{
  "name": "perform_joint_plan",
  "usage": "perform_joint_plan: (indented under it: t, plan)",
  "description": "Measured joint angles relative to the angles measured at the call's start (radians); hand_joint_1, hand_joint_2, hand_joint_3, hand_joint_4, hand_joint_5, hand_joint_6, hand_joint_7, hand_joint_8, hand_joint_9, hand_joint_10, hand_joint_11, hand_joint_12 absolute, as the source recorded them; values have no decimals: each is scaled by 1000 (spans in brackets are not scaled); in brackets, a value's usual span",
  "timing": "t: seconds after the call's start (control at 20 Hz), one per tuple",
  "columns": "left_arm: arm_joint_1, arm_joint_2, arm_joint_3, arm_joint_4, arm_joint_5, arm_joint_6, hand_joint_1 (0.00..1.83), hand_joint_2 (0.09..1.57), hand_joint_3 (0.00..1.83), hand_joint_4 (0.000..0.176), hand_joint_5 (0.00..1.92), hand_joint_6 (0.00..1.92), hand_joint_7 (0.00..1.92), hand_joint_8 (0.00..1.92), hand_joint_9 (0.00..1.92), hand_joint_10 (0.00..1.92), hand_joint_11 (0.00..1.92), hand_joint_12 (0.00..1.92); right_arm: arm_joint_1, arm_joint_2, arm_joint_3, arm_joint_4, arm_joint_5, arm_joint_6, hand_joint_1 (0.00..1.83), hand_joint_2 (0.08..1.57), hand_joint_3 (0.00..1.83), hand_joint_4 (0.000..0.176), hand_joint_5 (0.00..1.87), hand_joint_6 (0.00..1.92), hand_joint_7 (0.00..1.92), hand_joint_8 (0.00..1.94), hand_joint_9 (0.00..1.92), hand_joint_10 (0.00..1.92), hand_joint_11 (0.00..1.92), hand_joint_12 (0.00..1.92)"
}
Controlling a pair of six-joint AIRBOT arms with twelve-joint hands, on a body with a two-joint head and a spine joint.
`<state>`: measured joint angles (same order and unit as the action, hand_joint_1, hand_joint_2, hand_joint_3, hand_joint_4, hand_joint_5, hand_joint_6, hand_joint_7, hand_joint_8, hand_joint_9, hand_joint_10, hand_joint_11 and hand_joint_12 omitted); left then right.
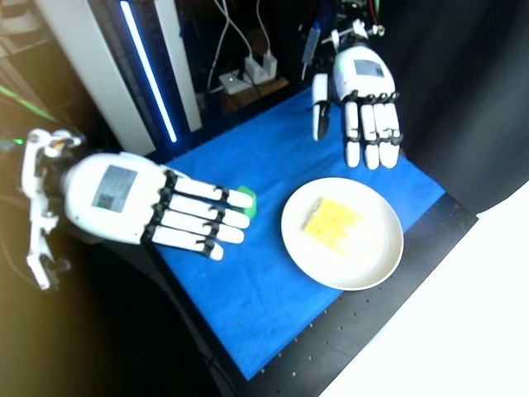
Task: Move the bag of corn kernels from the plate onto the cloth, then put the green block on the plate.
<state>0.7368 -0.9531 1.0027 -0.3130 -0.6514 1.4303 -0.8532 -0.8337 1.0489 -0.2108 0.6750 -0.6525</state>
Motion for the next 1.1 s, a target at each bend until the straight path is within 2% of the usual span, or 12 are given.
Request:
perform_joint_plan:
  t: [0.05,0.15,0.25,0.4,0.45,0.5,0.55,0.8,0.9,0.95,1.0,1.1]
  plan:
    - [-13,-11,16,-8,1,0,429,1407,1,39,21,4,43,4,23,7,0,299,0,-1,0,0,0,0,645,1215,48,0,0,0,0,0,0,0,0,0]
    - [-58,-36,45,-13,13,2,543,1378,0,7,79,13,82,5,40,10,0,430,-5,-3,0,0,0,0,684,1214,39,0,0,0,0,0,0,0,0,0]
    - [-104,-95,101,-9,50,2,620,1355,0,20,88,9,113,8,86,32,0,828,-5,-4,0,0,-2,0,674,1221,35,0,0,0,0,0,0,0,0,0]
    - [-162,-211,211,-19,177,2,656,1330,0,17,49,13,66,5,29,10,0,297,-5,-8,0,-1,0,0,670,1248,34,0,0,0,0,0,0,0,0,0]
    - [-172,-240,240,-24,211,2,730,1285,0,23,100,31,146,15,129,65,0,783,-5,-9,0,-4,0,0,697,1243,27,0,0,0,0,0,0,0,0,0]
    - [-176,-267,269,-32,245,2,685,1287,0,50,78,18,138,5,141,68,0,1042,-5,-10,0,-7,-1,0,696,1239,23,0,0,0,0,0,0,0,0,0]
    - [-179,-292,300,-45,275,2,699,1268,0,48,99,21,155,5,159,63,0,1121,-5,-10,0,-8,-1,0,678,1239,20,0,0,0,0,0,0,0,0,0]
    - [-184,-390,413,-102,378,4,738,1164,0,26,125,10,84,6,131,21,0,1029,-12,-10,0,-10,-6,0,726,1225,7,0,0,0,0,0,0,0,0,0]
    - [-185,-404,430,-113,377,5,845,1144,0,40,168,17,174,20,205,38,0,1112,-12,-10,0,-9,-6,0,696,1231,8,0,0,0,0,0,0,0,0,0]
    - [-185,-405,431,-117,377,5,913,1149,1,40,235,21,306,25,296,165,0,1322,-12,-10,0,-10,-6,0,693,1231,8,0,0,0,0,0,0,0,0,0]
    - [-184,-405,431,-120,376,6,964,1140,1,18,305,37,406,104,214,739,0,1606,-12,-10,0,-10,-7,0,724,1227,5,0,0,0,0,0,0,0,0,0]
    - [-183,-401,430,-129,377,5,1240,1192,6,0,468,196,254,955,331,1417,332,1723,-12,-11,0,-10,-5,0,735,1232,6,0,0,0,0,0,0,0,0,0]
